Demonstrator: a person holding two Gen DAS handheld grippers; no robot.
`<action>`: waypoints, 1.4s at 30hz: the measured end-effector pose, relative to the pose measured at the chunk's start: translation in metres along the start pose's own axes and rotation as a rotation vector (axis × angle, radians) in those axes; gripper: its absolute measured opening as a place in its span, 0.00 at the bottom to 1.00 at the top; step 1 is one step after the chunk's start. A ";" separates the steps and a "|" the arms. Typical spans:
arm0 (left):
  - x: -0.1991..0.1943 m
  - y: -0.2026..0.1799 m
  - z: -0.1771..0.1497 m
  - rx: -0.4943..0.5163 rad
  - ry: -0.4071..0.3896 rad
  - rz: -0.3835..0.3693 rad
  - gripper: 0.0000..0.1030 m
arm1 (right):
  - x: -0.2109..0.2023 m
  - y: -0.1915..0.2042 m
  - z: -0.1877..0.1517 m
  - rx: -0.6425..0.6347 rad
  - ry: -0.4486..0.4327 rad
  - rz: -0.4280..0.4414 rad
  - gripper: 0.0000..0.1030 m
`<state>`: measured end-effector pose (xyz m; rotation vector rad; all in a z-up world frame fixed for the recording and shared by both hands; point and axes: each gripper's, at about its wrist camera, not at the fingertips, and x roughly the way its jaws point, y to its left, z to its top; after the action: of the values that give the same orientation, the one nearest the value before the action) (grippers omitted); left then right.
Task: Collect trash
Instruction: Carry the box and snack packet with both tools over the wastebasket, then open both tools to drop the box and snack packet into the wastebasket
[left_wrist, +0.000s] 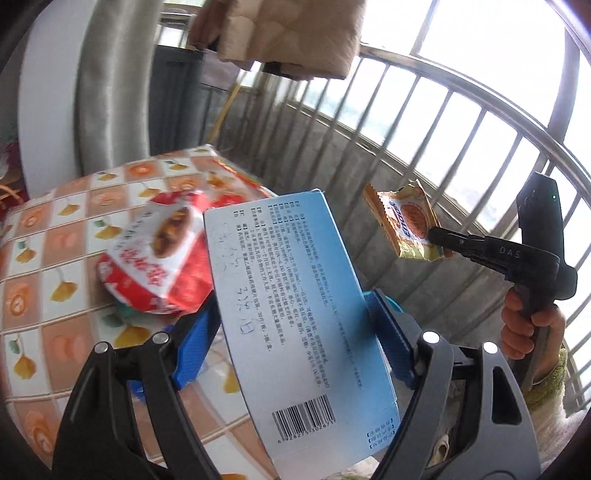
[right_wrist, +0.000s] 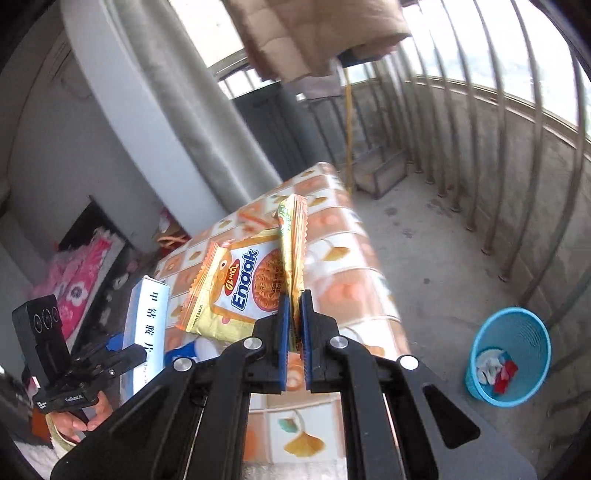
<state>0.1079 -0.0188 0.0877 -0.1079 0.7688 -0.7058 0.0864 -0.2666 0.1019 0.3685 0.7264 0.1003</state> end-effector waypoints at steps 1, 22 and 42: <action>0.015 -0.017 0.003 0.024 0.026 -0.034 0.73 | -0.010 -0.020 -0.006 0.040 -0.015 -0.033 0.06; 0.358 -0.275 -0.019 0.349 0.511 -0.190 0.74 | -0.019 -0.355 -0.165 0.849 -0.036 -0.408 0.07; 0.376 -0.270 -0.031 0.303 0.489 -0.244 0.84 | 0.032 -0.413 -0.201 0.978 0.026 -0.518 0.58</action>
<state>0.1293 -0.4546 -0.0702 0.2605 1.1152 -1.0943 -0.0386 -0.5852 -0.2057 1.0910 0.8413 -0.7688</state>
